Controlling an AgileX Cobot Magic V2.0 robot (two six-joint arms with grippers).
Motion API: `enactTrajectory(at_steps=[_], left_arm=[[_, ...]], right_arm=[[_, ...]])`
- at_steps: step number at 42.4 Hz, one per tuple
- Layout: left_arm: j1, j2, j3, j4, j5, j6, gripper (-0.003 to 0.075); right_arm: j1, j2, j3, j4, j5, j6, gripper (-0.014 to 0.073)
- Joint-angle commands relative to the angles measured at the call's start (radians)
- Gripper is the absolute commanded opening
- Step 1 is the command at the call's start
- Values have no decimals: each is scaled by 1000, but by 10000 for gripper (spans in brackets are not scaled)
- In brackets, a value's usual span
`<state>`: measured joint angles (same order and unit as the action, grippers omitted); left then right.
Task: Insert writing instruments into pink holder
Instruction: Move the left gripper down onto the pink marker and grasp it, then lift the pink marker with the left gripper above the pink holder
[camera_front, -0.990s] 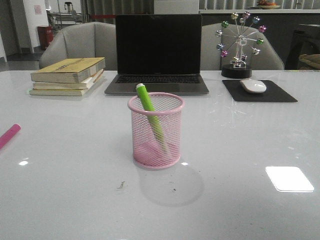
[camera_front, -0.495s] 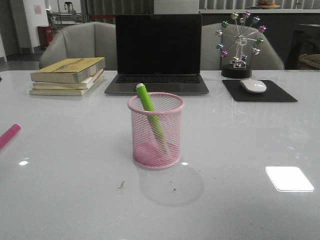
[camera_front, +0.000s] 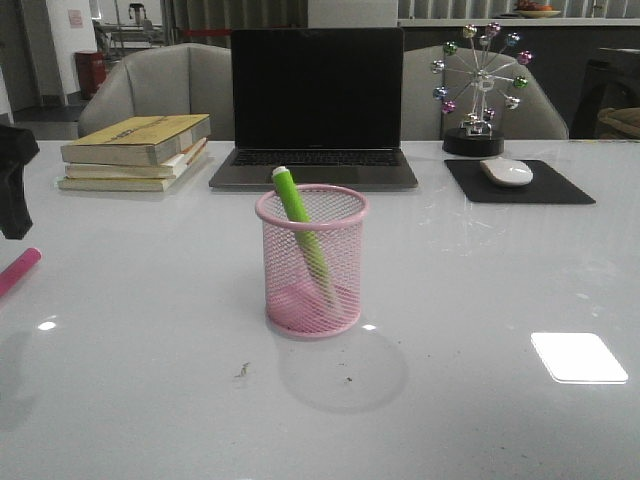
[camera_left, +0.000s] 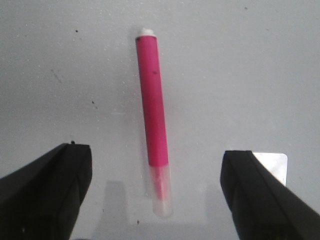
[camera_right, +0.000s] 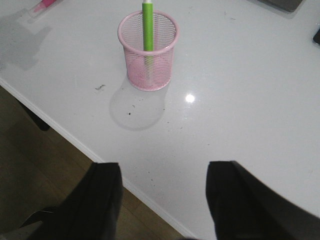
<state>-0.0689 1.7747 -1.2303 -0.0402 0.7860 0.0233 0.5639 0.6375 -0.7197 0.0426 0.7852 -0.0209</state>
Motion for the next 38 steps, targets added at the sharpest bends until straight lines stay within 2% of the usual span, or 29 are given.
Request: enactTrajectory(at_steps=[1,16,27,38], left_arm=[[15,30,-86,-1,-32,-10,580],[16,201,-221,-1,-51,-10,580],[16,240,-258,-1,-57,-10,575],[16,240,-258,-1,-70,-10,477]], right_arm=[[-6,-3,-25,1,-66,-5,487],[-6,-3,-25,1,-66,-5,487],[-6,-3,-25,1,-65,-5,487],[-6,-3,-25,1,-65,-5,487]])
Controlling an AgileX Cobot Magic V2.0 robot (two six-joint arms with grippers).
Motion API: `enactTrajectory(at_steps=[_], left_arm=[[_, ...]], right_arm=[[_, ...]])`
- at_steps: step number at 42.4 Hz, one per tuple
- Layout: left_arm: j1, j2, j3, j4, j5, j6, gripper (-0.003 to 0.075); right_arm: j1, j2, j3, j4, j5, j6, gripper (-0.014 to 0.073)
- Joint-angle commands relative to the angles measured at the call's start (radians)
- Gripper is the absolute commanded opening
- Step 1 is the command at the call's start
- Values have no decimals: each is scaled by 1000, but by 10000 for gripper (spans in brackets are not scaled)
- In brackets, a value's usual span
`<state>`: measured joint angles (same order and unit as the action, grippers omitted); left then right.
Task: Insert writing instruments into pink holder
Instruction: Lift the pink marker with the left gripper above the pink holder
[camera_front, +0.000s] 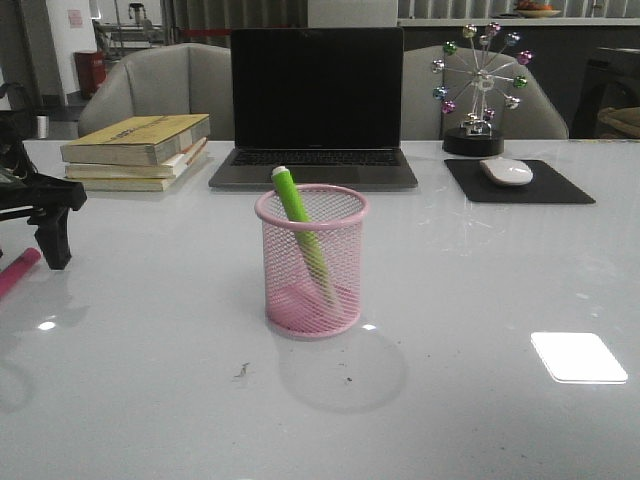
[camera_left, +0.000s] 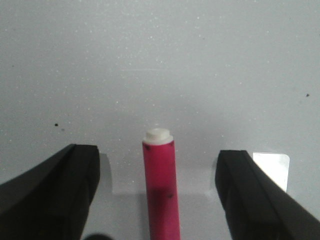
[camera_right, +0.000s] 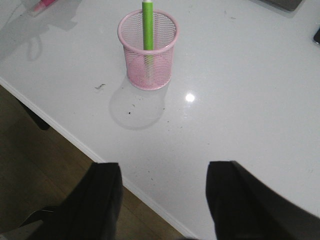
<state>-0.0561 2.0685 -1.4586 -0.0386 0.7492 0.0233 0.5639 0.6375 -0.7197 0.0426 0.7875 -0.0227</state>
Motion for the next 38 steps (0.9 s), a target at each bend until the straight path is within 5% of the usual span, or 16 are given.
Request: enactTrajectory(at_steps=[1,23,38], left_arm=[[4,-53,-29,-3,-31,-10,469],[4,-21,-29,-3,45,-10,338],[4,-47,-29,-3,66,-1,102]], right_arm=[[-6,-3,-25,1,-67,-3,487],[-6,-3,-25,1,-67,-3,487],[-6,-3,-25,1,-67,-3,487]])
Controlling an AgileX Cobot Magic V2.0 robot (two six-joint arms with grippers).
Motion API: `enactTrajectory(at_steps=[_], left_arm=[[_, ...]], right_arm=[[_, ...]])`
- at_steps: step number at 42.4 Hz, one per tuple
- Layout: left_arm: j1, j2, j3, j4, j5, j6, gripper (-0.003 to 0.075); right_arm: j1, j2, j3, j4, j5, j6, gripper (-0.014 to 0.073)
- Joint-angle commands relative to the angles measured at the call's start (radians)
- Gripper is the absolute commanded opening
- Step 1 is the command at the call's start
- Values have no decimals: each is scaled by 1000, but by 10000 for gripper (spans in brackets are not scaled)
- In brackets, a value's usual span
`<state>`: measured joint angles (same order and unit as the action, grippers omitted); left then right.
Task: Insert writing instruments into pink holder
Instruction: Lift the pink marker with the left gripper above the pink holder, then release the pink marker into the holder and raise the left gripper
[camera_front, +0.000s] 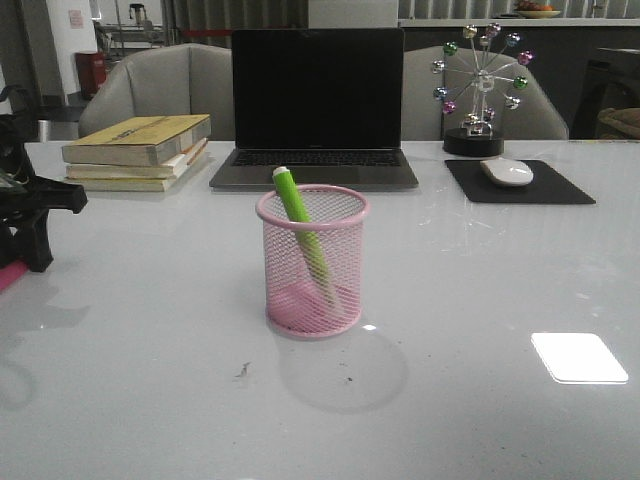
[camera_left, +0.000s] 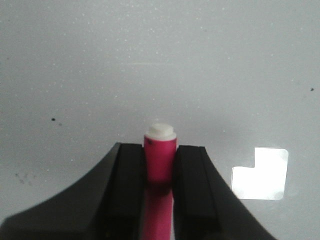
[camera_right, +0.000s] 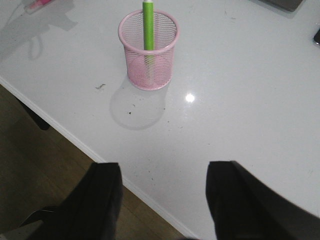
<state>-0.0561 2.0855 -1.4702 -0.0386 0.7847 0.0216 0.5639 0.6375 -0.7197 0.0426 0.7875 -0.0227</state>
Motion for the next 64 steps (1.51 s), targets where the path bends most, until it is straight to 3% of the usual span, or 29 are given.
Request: enactTrajectory(at_steps=[1,9,22,28,35,47,55,64], left_arm=[[4,-70,-18,-3,31,1,92],[-38,-243,51,-17,-87,14,91],[-238,-629,358,-93,-606,37,91],[-371,-714,505,-136,-937,37,91],[-528,-695,611,-158,-1304,37,91],[-731,-495,616,-158,-1702,37,91],[-752,-364,616,-154,-1837,37,91],[-752,-267,616,-152,-1831,35,99]], right_arm=[[-6,-3,-25,1,-67,-3,487],[-6,-3,-25,1,-67,-3,487],[-6,-3,-25,1,-67,-3,487],[-6,-3,-25,1,-67,-3,487],[-6,-3,-25,1,-67,-3,487],[-6,-3,-25,1,-67,-3,487],[-6,-3,-25,1,-67,-3,487],[-6,-3,-25,1,-67,-3,487]])
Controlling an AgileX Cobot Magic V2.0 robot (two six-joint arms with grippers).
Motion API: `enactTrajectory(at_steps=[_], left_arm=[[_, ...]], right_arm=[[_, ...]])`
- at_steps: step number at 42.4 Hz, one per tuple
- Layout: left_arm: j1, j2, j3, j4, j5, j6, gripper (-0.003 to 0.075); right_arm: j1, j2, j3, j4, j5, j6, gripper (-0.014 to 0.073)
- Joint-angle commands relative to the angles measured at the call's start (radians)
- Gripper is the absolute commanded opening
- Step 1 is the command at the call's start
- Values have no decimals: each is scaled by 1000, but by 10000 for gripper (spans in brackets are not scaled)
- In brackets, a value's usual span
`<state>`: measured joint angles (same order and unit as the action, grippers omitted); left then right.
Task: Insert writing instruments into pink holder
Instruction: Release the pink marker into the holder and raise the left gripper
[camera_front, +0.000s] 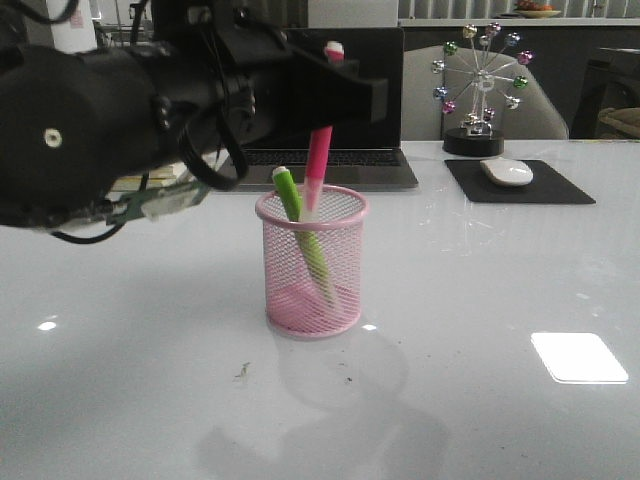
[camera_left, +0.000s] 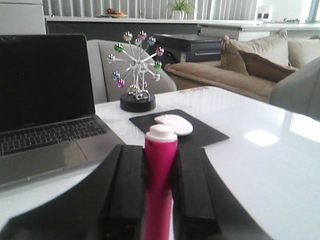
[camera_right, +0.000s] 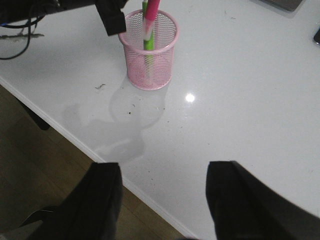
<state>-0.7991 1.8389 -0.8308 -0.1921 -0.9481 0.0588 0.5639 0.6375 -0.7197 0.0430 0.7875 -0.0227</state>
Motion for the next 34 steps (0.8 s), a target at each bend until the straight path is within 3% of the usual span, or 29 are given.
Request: enactTrajectory(at_steps=[1,9,12,23,28,34], left_arm=[[-9,-13,-23,1,-96,-15,113],[-9,-3,-23,7,-77,-19,363],[-9,-12,-23,7,-63,-19,419],[-3,-199,-26,8,261,27,424],[-4,-354,-27,8,494,94,424],[3,-542,-64,8,879,94,424]], right_arm=[[-6,-3,-25,1,-67,-3,487],[-6,-3,-25,1,-67,-3,487],[-6,-3,-25,1,-67,-3,487],[-6,-3,-25,1,-67,-3,487],[-6,-3,-25,1,-67,-3,487],[-6,-3,-25,1,-67,-3,487]])
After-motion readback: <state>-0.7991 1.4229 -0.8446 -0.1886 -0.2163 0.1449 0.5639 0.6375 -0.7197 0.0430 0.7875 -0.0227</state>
